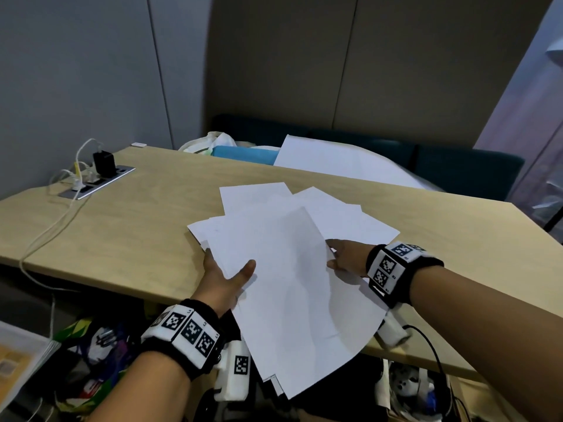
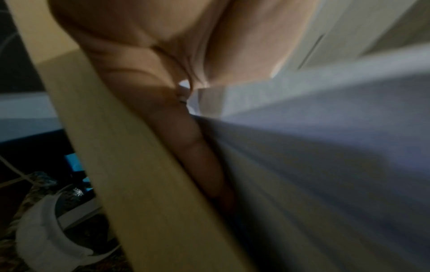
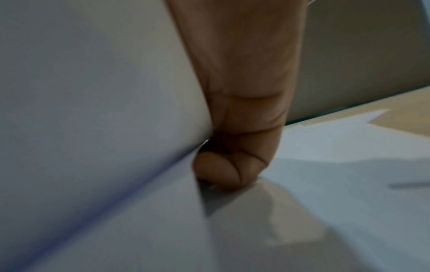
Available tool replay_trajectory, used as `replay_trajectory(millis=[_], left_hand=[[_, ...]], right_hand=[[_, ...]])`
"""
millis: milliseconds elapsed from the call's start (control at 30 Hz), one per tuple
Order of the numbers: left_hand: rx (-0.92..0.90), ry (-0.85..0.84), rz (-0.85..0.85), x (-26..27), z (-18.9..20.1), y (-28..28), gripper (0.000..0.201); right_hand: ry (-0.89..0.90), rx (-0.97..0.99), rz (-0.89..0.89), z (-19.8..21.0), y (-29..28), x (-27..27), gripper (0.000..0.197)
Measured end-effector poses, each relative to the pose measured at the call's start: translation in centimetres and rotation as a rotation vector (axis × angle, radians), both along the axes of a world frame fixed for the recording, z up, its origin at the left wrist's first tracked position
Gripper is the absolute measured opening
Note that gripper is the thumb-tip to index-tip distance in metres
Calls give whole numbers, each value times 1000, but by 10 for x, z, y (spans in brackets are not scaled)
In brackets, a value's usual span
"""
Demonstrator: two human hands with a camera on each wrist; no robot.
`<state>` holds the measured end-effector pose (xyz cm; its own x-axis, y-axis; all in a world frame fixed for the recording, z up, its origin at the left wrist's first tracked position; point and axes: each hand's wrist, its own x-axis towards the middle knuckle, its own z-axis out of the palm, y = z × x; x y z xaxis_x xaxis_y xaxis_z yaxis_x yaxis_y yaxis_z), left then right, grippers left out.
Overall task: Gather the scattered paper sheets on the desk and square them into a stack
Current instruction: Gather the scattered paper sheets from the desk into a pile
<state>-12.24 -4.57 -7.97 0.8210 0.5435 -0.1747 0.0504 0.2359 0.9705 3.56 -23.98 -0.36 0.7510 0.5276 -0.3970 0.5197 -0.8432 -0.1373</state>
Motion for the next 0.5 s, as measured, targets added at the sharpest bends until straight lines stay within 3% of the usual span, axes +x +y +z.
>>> replay_trajectory(millis=[100,167,233,367,500], left_hand=[[149,45,-6,-2,-5,6,114],[185,84,-24,-2,-6,9,106],[142,96,-50,-2,-8,12,103],[46,85,-6,1,-17,15,110],[62,129,21,2,-17,14,92]], right_hand=[[29,2,8,-3,6,7,57],[186,74,-103,5,5,13,59],[220,140,-222,15,-4,35,61],[-164,-105,-295,18,-36,93,70],[-183,-238,-333,2,-56,117,85]])
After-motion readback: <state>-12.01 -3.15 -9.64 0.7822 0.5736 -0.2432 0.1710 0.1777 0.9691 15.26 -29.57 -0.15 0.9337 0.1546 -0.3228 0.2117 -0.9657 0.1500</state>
